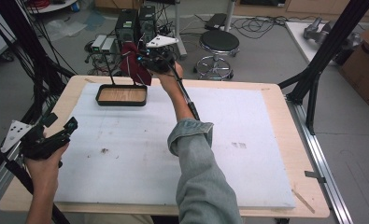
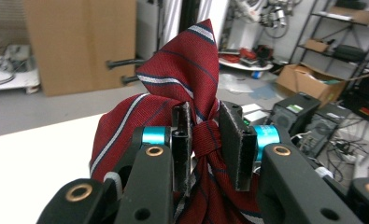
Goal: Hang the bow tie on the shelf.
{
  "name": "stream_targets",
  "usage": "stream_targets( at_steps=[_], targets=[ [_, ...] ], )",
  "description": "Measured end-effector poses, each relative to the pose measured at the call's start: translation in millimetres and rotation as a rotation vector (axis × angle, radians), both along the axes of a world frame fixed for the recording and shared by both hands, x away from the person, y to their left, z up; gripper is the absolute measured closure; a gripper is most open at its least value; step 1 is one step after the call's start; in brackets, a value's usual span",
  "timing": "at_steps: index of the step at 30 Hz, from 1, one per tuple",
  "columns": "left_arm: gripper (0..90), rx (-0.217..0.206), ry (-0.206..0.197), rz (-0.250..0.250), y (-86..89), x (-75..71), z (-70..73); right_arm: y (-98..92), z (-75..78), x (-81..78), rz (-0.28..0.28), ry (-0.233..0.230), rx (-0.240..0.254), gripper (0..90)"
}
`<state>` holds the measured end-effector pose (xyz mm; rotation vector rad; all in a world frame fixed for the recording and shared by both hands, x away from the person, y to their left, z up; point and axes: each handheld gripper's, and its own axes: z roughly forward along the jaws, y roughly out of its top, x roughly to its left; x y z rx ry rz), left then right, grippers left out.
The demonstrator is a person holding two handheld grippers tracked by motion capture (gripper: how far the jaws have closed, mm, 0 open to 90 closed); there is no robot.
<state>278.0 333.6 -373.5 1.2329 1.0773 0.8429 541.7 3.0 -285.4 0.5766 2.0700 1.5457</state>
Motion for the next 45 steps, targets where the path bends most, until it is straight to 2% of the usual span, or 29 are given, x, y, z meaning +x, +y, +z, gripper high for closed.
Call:
stream_targets(
  at_steps=[1, 3, 4, 6, 9, 10, 15, 19, 22, 31, 35, 42, 45],
  targets=[
    [19.7, -0.001, 0.0, 0.0, 0.1, 0.2, -0.3, -2.4, -2.0, 6.5, -0.032, 0.026, 0.013, 74.9],
    [19.7, -0.002, 0.001, -0.001, -0.3, 0.6, -1.2, -4.3, -4.5, 10.3, -0.067, 0.041, -0.008, 74.9],
    [19.7, -0.002, 0.001, -0.001, -0.3, 0.6, -1.2, -4.3, -4.5, 10.3, -0.067, 0.041, -0.008, 74.9],
    [19.8, 0.006, 0.007, -0.004, -1.4, 2.0, -2.8, -11.1, -8.1, 15.5, -0.1, 0.069, -0.001, 74.8],
    [19.8, 0.0, 0.011, -0.007, -1.2, 3.5, -4.6, -14.4, -11.1, 18.9, -0.123, 0.087, -0.016, 74.8],
    [19.7, 0.001, 0.014, -0.008, -1.2, 3.7, -4.6, -15.8, -16.2, 20.1, -0.136, 0.097, -0.039, 74.7],
    [19.7, 0.003, 0.008, -0.009, -2.0, 3.3, -3.6, -18.0, -27.6, 22.3, -0.15, 0.116, -0.079, 74.6],
    [19.8, 0.002, 0.012, -0.009, -2.0, 3.8, -4.3, -19.8, -33.2, 23.4, -0.155, 0.124, -0.08, 74.6],
    [19.7, 0.001, 0.011, -0.008, -1.9, 3.7, -4.2, -18.4, -37.5, 23.4, -0.159, 0.127, -0.112, 74.6],
    [19.7, 0.008, 0.013, -0.011, -2.1, 4.2, -4.9, -11.3, -49.9, 22.7, -0.155, 0.15, -0.155, 74.1],
    [19.7, 0.011, 0.012, -0.007, -2.4, 4.2, -4.8, -9.3, -54.4, 22.3, -0.159, 0.164, -0.144, 73.5],
    [19.8, 0.014, 0.013, -0.009, -3.3, 4.4, -4.8, -9.5, -54.8, 21.9, -0.169, 0.156, -0.138, 71.3],
    [19.7, 0.013, 0.013, -0.008, -3.1, 4.4, -4.9, -10.0, -54.5, 21.8, -0.18, 0.157, -0.136, 67.7]
  ],
)
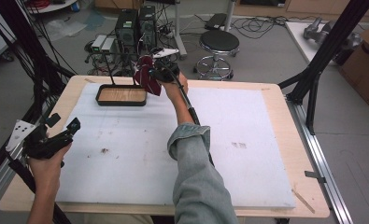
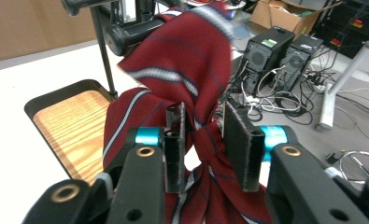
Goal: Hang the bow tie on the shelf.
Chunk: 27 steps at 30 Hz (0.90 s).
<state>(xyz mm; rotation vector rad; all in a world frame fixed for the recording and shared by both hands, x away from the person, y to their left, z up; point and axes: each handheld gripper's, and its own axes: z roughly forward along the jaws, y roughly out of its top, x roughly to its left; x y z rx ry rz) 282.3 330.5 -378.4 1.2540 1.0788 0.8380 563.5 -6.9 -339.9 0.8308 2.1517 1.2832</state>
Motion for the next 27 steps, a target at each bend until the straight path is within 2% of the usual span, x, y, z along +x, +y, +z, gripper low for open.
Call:
stream_targets(
  at_steps=[7, 13, 27],
  targets=[
    [19.7, 0.001, -0.002, 0.002, 1.1, -0.3, 0.4, -3.4, 3.2, -0.7, -0.012, -0.005, 0.01, 62.9],
    [19.8, 0.0, 0.0, 0.001, 0.5, 0.1, 0.1, -11.1, 8.8, -2.1, -0.024, -0.005, 0.034, 53.1],
    [19.7, 0.008, 0.004, -0.003, -2.0, 2.4, 0.3, -60.6, 34.1, -5.7, -0.074, -0.023, 0.136, 34.2]
  ],
)
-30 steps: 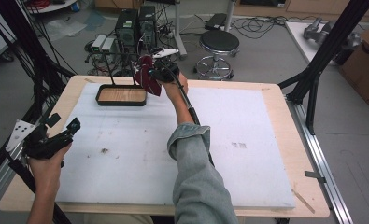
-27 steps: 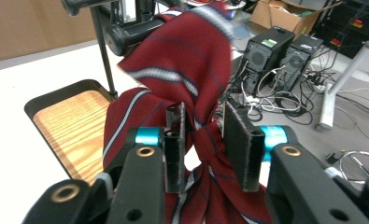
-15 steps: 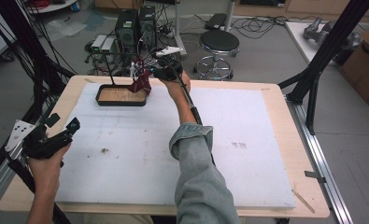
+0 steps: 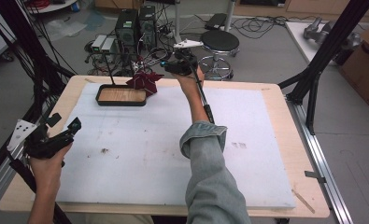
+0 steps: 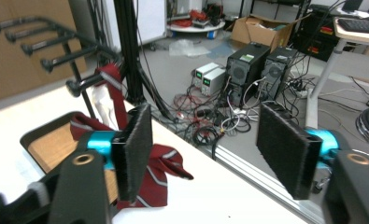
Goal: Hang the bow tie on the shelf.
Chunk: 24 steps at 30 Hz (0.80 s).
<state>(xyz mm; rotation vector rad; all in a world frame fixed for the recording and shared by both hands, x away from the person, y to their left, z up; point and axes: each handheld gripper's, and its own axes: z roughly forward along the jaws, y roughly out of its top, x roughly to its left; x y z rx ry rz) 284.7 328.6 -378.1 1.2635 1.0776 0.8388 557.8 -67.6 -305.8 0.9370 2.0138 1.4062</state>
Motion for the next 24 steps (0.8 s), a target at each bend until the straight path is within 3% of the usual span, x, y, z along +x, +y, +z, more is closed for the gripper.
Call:
stream_targets(
  at_steps=[13, 24],
  targets=[
    [19.7, 0.008, 0.005, -0.012, -5.2, 2.6, -1.6, -61.9, 8.6, -14.4, -0.113, -0.029, 0.07, 20.0],
    [19.7, 0.023, 0.015, -0.025, -11.0, 6.2, -3.9, -121.5, 16.2, -36.3, -0.19, -0.077, 0.11, 15.2]
  ],
)
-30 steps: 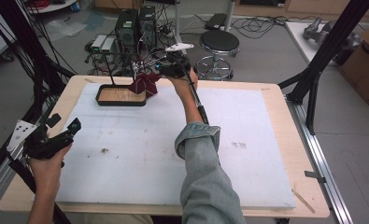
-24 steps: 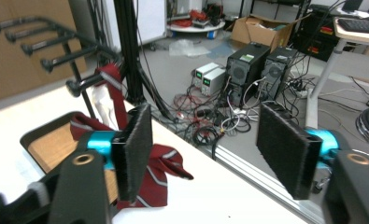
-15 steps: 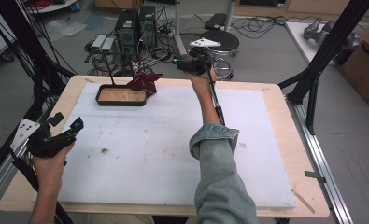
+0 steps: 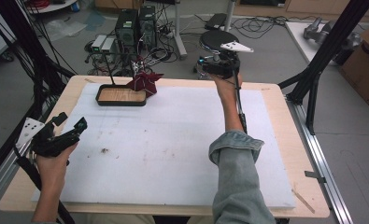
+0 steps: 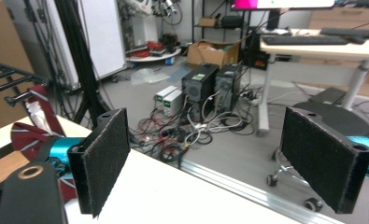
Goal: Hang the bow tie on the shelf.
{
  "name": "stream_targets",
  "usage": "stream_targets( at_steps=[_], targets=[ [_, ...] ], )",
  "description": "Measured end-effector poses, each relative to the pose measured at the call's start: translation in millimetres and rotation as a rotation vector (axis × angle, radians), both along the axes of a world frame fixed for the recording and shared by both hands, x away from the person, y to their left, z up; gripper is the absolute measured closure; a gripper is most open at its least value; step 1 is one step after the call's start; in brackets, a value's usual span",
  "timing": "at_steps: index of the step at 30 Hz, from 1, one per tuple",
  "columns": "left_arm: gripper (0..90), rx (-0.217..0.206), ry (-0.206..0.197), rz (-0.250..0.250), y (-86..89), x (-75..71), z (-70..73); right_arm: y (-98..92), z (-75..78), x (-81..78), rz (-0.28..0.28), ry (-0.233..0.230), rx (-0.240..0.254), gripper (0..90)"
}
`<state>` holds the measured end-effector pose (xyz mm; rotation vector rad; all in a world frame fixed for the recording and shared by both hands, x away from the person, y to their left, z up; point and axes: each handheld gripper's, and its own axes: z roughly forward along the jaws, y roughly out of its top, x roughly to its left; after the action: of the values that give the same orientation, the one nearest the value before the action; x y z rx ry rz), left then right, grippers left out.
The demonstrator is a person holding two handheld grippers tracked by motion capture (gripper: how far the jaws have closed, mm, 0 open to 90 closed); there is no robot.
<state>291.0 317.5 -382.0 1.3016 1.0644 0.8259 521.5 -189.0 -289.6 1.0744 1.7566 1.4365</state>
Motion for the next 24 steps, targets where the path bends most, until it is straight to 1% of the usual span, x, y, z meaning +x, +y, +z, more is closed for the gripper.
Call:
stream_targets(
  at_steps=[1, 2, 3, 4, 7, 10, 13, 15, 16, 17, 18, 19, 20, 21, 22, 24],
  targets=[
    [19.7, 0.0, 0.0, 0.0, 0.0, 0.0, 0.0, -5.4, 0.9, -2.8, -0.006, -0.006, 0.007, 15.1],
    [19.7, -0.002, 0.001, -0.003, -0.7, 0.0, -0.4, -5.4, 0.9, -2.8, -0.006, -0.006, 0.007, 15.1],
    [19.7, 0.002, 0.002, -0.003, -1.2, -0.3, -0.6, -12.2, 2.3, -6.1, -0.017, -0.012, 0.015, 14.9],
    [19.7, 0.004, 0.002, -0.003, -1.7, -0.4, -0.8, -23.2, 4.1, -12.1, -0.033, -0.028, 0.03, 14.8],
    [19.7, 0.009, 0.002, -0.005, -2.4, -0.6, -0.7, -41.4, 6.3, -20.7, -0.048, -0.044, 0.054, 13.5],
    [19.7, 0.008, 0.006, -0.005, -2.5, 0.2, -1.6, -58.3, 8.1, -28.3, -0.057, -0.038, 0.063, 12.1],
    [19.6, 0.01, 0.011, -0.007, -2.9, 0.9, -2.6, -76.0, 8.9, -40.0, -0.07, -0.066, 0.069, 12.1],
    [19.6, 0.013, 0.013, -0.007, -4.1, 1.1, -2.8, -87.4, 8.7, -47.8, -0.072, -0.063, 0.077, 11.9],
    [19.6, 0.013, 0.013, -0.007, -4.1, 1.1, -2.8, -93.6, 8.7, -52.4, -0.072, -0.057, 0.079, 11.8],
    [19.6, 0.014, 0.012, -0.008, -4.6, 1.2, -2.9, -96.6, 8.3, -56.2, -0.074, -0.069, 0.078, 11.8],
    [19.6, 0.016, 0.012, -0.01, -5.1, 1.1, -2.9, -96.6, 8.3, -56.2, -0.074, -0.069, 0.078, 11.8],
    [19.6, 0.014, 0.013, -0.012, -5.9, 1.3, -3.1, -100.8, 7.7, -61.3, -0.082, -0.084, 0.071, 11.9],
    [19.6, 0.017, 0.014, -0.017, -7.2, 1.4, -3.3, -111.5, 6.6, -69.4, -0.077, -0.065, 0.072, 11.8],
    [19.6, 0.022, 0.017, -0.019, -7.8, 1.3, -3.5, -114.8, 7.0, -71.3, -0.072, -0.044, 0.066, 11.8],
    [19.6, 0.021, 0.016, -0.02, -8.3, 1.3, -3.5, -119.8, 7.0, -75.6, -0.067, -0.043, 0.055, 11.8],
    [19.6, 0.021, 0.017, -0.02, -8.7, 1.0, -3.5, -125.8, 5.0, -85.4, -0.086, -0.083, 0.054, 11.9]
  ],
)
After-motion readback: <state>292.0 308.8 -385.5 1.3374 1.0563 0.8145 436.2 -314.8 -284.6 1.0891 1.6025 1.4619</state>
